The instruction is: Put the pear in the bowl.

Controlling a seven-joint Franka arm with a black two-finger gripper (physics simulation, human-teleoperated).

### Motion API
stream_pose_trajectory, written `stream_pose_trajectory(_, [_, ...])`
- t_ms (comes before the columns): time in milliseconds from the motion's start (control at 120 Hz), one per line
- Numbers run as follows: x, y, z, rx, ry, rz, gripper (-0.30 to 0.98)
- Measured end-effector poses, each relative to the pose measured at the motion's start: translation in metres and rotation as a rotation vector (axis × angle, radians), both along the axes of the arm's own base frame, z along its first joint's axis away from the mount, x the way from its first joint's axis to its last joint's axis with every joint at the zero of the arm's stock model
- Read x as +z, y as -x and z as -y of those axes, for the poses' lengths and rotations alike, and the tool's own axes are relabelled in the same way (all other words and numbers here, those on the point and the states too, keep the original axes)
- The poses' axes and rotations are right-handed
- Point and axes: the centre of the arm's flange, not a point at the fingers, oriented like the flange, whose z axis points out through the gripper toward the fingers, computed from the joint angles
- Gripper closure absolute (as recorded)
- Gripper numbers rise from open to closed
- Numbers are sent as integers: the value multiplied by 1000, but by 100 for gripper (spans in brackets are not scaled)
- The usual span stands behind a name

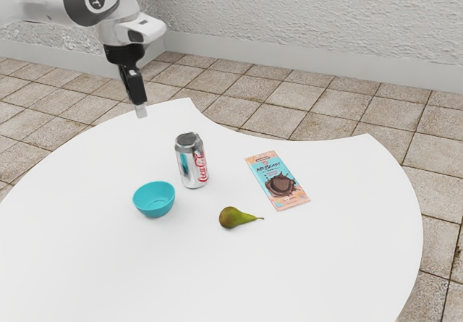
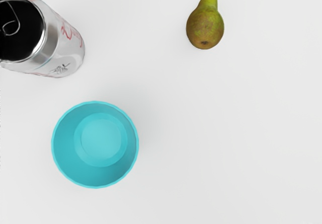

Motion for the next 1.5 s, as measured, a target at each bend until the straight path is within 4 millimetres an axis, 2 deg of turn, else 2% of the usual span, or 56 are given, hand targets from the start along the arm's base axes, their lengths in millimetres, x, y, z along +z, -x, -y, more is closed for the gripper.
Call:
stream_pose_trajectory(308, [-6,-5,4,-113,3,6,0])
stream_pose_trajectory(358, [-15,-8,12,-151,5,-6,0])
stream_pose_trajectory(400, [-22,-10,27,-196,6,-13,0])
stream_pose_trajectory(492, [-59,-22,67,-301,2,-62,0])
stream_pose_trajectory(567, [-90,-28,81,-347,3,-104,0])
stream_pose_trajectory(775, [-218,-28,122,-430,45,-187,0])
stream_pose_trajectory(850, [-250,-34,129,-434,67,-186,0])
stream_pose_trajectory(917, [-258,-39,133,-439,76,-164,0])
stream_pose_trajectory(1033, [-257,-54,134,-448,78,-113,0])
stream_pose_trajectory(1108, [-277,-60,134,-449,81,-123,0])
stream_pose_trajectory(1225, [-296,-74,138,-453,88,-115,0])
stream_pose_trajectory(1392, [-327,-81,138,-449,96,-117,0])
stream_pose_trajectory(1500, [-336,-85,138,-450,98,-106,0])
